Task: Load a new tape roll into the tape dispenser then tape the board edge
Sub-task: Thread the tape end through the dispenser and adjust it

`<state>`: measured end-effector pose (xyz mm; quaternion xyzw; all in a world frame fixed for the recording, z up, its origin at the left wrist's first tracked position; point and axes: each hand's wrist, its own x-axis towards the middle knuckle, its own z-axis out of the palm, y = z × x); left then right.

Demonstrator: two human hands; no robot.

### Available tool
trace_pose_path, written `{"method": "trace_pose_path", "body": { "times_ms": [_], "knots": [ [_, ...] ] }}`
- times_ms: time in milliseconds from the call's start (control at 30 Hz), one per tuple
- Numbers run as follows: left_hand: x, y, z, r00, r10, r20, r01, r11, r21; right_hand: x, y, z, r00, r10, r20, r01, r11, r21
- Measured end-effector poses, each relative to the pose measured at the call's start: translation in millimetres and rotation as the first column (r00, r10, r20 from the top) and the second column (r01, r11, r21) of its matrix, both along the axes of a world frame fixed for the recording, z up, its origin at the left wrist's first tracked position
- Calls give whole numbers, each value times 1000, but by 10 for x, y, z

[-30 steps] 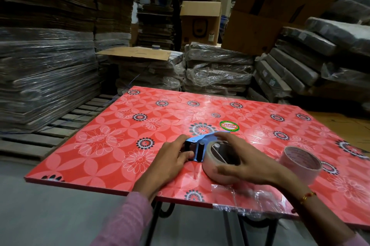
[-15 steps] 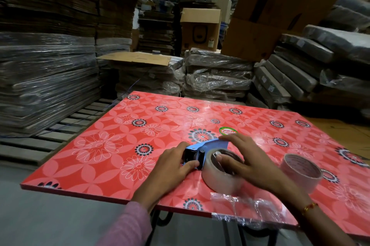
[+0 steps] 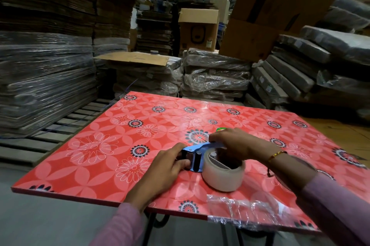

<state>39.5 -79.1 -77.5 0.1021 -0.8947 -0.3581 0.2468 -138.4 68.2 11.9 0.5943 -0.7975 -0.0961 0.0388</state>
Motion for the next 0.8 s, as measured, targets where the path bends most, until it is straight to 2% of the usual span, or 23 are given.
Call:
{"method": "trace_pose_path", "body": {
  "times_ms": [133, 200, 267, 400, 567, 800],
  "knots": [
    [-2, -33, -3, 999, -37, -7, 37, 999, 20, 52, -57, 68, 965, 89, -245, -81, 996, 45],
    [4, -52, 4, 998, -59, -1, 59, 997, 41, 31, -48, 86, 958, 134, -253, -121, 990, 69],
    [10, -65, 6, 997, -79, 6, 79, 996, 49, -14, -28, 54, 978, 136, -158, -128, 990, 59],
    [17, -72, 15, 996, -90, 8, 89, 995, 50, -83, -13, -68, 982, 134, 137, -134, 991, -10],
    [39, -59, 33, 992, -119, 31, 116, 990, 86, -151, -9, -103, 963, 160, 217, -148, 986, -70],
    [79, 34, 69, 990, -139, 30, 132, 976, 172, -211, -29, -148, 958, 173, 229, -153, 983, -102]
  ]
}}
